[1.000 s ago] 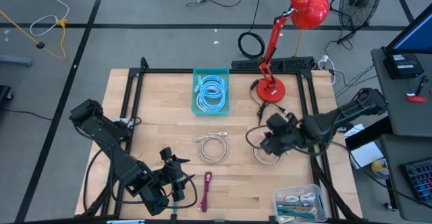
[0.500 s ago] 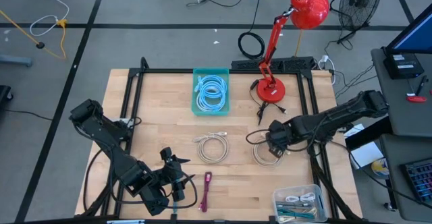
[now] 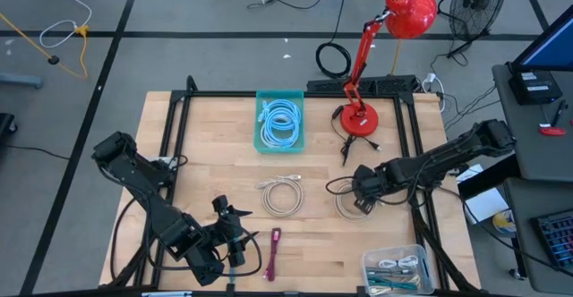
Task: Pick & Place USB Port
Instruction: Put the right brown HDMI cable into the green bin
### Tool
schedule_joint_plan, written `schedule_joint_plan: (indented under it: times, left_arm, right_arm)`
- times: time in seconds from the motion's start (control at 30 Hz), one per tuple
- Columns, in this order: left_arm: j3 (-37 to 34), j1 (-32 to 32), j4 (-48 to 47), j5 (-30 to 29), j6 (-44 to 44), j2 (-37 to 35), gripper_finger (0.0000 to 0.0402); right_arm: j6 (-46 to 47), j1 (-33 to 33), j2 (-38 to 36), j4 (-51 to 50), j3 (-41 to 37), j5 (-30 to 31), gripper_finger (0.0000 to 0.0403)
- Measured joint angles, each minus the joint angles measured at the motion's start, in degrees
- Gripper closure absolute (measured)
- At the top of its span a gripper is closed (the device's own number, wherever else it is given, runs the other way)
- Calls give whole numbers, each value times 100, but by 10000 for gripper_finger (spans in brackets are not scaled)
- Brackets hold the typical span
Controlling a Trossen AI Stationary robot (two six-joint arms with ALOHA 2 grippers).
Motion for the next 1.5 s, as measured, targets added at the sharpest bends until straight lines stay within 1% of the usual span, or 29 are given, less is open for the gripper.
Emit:
schedule_joint_plan:
  times: [0.1,0.27,0.47,0.6,0.83,0.97,1.1,1.17,1.2,1.33,1.5]
  left_arm:
    - [0,1,-2,0,0,0,140]
    - [0,2,-2,0,-2,0,140]
    - [0,0,0,0,-6,1,140]
    - [0,1,0,0,-7,1,140]
    - [0,2,0,29,-4,0,140]
    - [0,2,0,31,-4,2,140]
    - [0,2,0,33,-4,0,140]
    - [0,2,0,35,-6,0,140]
    - [0,2,2,35,-4,2,140]
    - [0,2,2,37,-16,0,140]
    - [-29,-9,44,41,-18,0,140]
  right_arm:
    - [2,0,0,137,-88,29,262]
    - [6,0,-7,712,-387,137,261]
    - [267,1,9,775,-536,185,264]
    - [543,0,30,783,-547,200,279]
    - [699,0,24,865,-554,184,322]
    - [1262,0,26,896,-554,162,352]
    - [2690,115,22,938,-549,-176,387]
    - [3127,267,25,1232,-553,-323,394]
    - [3238,343,32,1457,-559,-277,395]
    - [3629,548,95,2030,-567,421,385]
    - [3420,465,166,2292,-567,569,376]
